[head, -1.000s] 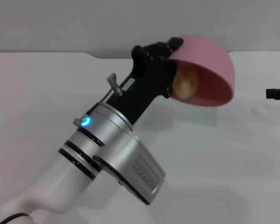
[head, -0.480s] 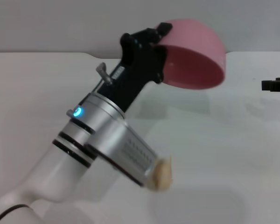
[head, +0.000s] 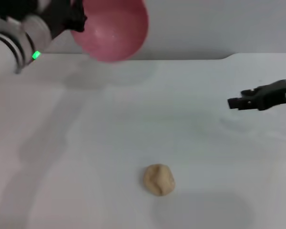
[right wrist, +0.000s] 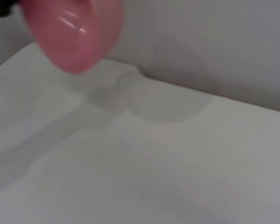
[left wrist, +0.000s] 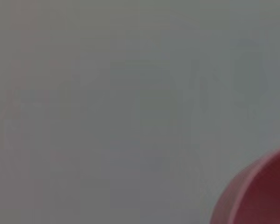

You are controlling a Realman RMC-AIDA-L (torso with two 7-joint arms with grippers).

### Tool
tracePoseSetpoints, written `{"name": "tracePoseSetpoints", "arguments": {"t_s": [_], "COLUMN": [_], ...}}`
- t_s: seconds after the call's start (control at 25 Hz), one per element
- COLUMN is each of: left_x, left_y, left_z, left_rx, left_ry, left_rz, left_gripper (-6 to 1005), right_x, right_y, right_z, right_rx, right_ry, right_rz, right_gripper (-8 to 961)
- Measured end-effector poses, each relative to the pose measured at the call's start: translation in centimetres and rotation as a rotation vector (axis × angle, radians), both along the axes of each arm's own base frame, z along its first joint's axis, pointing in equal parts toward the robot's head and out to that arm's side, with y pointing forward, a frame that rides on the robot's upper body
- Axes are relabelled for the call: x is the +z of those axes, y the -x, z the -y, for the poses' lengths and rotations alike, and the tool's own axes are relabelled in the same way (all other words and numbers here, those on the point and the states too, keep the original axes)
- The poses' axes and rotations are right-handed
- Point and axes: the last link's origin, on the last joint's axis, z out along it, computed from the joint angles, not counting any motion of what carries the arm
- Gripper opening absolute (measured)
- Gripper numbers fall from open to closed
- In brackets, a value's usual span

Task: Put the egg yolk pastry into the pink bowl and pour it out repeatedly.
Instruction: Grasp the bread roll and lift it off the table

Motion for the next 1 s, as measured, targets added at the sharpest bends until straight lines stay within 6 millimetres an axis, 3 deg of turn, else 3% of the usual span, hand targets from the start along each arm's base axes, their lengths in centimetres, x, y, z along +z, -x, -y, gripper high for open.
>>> {"name": "tracePoseSetpoints", "arguments": {"t_s": [0.16,0.48,0.72,0.76,1.0], "left_x": [1.3,3.5,4.2,4.1,4.3], "left_y": [1.9,2.8,3.0,3.3,3.8], "left_z": [-1.0,2.8,4.5,4.8,5.2], "left_rx": [0.166,0.435,0.501,0.534,0.584], "left_ry": [0.339,0.651,0.689,0.696,0.692], "left_rz": [0.096,-0.025,-0.05,-0.023,0.025], "left_gripper": [-1,-2,-1,-1,-1], "right_x": [-1.1,-5.2,-8.2,-9.5,-11.8], "right_y": [1.3,4.3,6.3,6.9,7.1], "right_z": [-0.6,0.4,0.6,0.9,1.8], "right_rx": [0.044,0.202,0.252,0.261,0.266], "right_ry": [0.036,0.264,0.332,0.363,0.413], "right_rz": [0.011,0.086,0.113,0.093,0.093], "right_gripper": [570,578,640,660,647]}}
